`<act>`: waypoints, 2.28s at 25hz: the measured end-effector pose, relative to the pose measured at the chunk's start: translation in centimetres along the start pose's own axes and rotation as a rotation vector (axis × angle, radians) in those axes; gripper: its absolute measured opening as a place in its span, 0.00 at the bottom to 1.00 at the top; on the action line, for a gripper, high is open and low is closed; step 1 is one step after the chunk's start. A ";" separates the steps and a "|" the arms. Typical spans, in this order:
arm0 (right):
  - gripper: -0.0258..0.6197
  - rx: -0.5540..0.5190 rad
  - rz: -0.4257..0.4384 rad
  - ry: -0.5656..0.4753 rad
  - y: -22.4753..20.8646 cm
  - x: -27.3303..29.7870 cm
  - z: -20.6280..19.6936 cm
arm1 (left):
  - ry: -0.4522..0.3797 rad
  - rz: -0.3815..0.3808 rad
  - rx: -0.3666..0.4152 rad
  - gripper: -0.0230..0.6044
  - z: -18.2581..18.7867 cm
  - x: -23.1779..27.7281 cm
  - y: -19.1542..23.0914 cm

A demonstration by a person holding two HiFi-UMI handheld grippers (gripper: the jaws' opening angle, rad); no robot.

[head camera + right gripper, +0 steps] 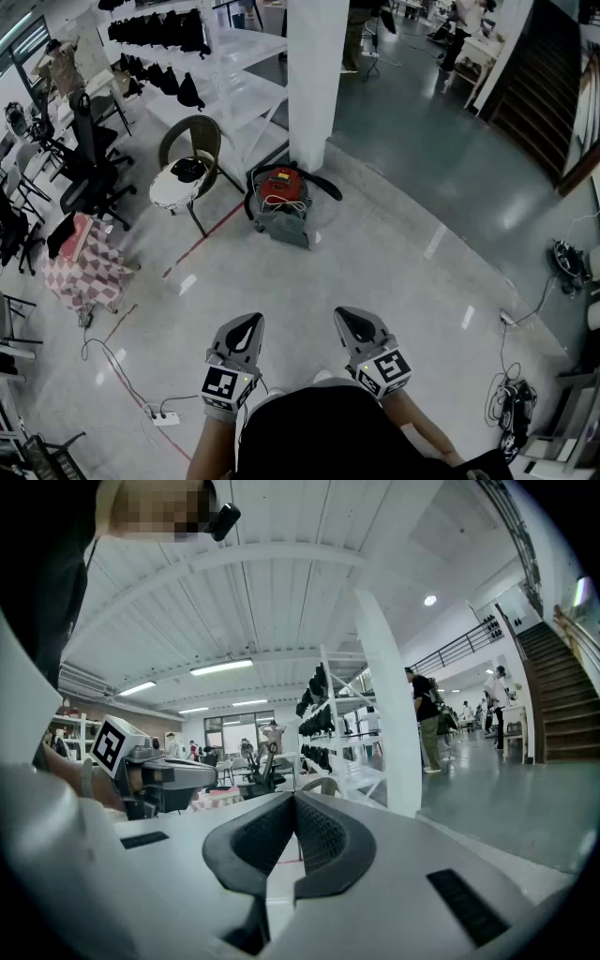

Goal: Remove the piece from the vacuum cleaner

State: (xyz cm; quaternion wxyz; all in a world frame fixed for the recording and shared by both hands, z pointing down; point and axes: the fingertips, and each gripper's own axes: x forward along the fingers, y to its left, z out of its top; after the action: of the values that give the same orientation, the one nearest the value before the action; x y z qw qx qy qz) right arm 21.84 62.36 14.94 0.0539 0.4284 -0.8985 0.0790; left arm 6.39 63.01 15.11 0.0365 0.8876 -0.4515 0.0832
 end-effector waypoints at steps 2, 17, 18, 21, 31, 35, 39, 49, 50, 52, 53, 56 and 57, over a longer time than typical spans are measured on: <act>0.08 0.004 -0.013 -0.012 -1.1 -1.1 0.0 | 0.001 -0.006 0.011 0.06 -0.1 0.8 -1.4; 0.08 0.087 -0.112 -0.052 -9.1 -7.3 -0.8 | 0.074 -0.096 0.019 0.06 -0.7 7.7 -9.1; 0.08 0.092 -0.116 -0.051 -9.5 -7.1 -1.0 | 0.077 -0.094 0.015 0.06 -0.9 8.2 -8.8; 0.08 0.094 -0.124 -0.041 -10.4 -5.3 -2.0 | 0.076 -0.084 0.003 0.06 -2.0 9.8 -6.8; 0.08 0.051 -0.139 0.006 -17.1 10.5 0.1 | 0.038 -0.072 -0.058 0.06 -1.5 20.7 7.9; 0.08 0.041 -0.163 0.025 -20.0 20.0 1.8 | 0.054 -0.125 -0.042 0.06 -1.1 26.7 16.0; 0.08 0.053 -0.180 0.032 -22.9 28.5 3.6 | 0.060 -0.164 -0.051 0.06 -0.4 31.7 23.3; 0.08 0.071 -0.152 0.115 -27.7 42.4 3.3 | 0.136 -0.131 -0.073 0.06 -2.8 38.7 35.9; 0.08 0.077 -0.150 0.129 -28.2 43.2 2.9 | 0.140 -0.121 -0.074 0.06 -3.2 39.2 36.6; 0.08 0.086 -0.141 0.152 -29.3 44.4 2.3 | 0.158 -0.099 -0.086 0.06 -3.9 40.0 37.7; 0.09 0.090 -0.134 0.162 -29.7 45.0 2.0 | 0.172 -0.090 -0.092 0.06 -4.3 40.4 38.2; 0.08 0.098 -0.097 0.204 -30.8 46.8 0.8 | 0.211 -0.063 -0.098 0.06 -5.5 41.4 39.1; 0.09 0.099 -0.081 0.221 -31.3 47.4 0.3 | 0.216 -0.051 -0.098 0.06 -5.9 41.9 39.4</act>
State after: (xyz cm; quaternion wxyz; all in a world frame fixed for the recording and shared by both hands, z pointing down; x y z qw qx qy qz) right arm 16.44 6.80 25.45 0.1344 0.4551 -0.8641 0.1675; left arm -1.84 7.30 28.03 0.1302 0.8818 -0.4259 0.1552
